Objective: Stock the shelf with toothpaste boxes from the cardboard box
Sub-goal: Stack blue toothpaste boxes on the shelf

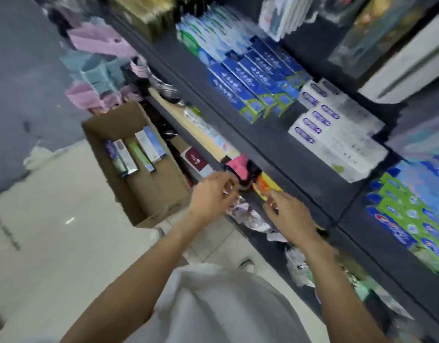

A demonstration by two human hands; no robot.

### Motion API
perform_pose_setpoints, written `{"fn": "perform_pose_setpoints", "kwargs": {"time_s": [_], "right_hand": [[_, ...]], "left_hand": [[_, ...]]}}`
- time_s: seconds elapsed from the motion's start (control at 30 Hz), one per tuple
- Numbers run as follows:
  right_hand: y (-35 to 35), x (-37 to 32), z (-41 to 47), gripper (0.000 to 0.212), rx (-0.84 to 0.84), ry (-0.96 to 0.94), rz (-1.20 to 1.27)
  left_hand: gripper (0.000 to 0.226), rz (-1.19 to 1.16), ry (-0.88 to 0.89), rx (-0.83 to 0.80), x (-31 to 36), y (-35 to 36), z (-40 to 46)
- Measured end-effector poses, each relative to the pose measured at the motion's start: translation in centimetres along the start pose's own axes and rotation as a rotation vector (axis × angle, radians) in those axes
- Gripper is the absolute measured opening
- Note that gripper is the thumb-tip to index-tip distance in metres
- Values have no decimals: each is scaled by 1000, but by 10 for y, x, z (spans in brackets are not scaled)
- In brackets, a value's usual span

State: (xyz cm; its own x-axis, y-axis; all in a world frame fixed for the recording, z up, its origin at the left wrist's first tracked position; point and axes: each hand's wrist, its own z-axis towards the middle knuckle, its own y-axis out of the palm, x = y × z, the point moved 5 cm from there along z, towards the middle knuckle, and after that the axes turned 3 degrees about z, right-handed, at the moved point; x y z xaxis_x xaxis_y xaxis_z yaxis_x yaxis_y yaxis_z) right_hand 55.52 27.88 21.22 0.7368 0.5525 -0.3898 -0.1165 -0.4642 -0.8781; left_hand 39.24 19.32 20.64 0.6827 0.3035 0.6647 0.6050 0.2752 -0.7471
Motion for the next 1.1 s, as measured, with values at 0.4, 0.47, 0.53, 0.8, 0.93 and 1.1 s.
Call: {"fn": "perform_pose_setpoints", "kwargs": {"time_s": [0.4,0.47,0.53,0.8,0.93,1.1], "right_hand": [[193,-268,218,35,-459,-194,253],[234,-286,260,35,-454,-177,275],[283,-297,304,36,-443,-179,274],[508,-323,455,44,-414,-151,225],[583,-339,490,40,-444,-63,293],[620,-335,507,55,-531,195,397]], "left_hand": [[24,-161,-908,48,-369,-168,-44],[33,-197,-975,74,-419,-162,-31],[46,-194,-1008,88,-469,-148,-16],[71,-191,-959,212,-610,-76,37],[58,-205,-872,256,-633,-65,38],[53,-228,-852,264,-642,-64,31]]}}
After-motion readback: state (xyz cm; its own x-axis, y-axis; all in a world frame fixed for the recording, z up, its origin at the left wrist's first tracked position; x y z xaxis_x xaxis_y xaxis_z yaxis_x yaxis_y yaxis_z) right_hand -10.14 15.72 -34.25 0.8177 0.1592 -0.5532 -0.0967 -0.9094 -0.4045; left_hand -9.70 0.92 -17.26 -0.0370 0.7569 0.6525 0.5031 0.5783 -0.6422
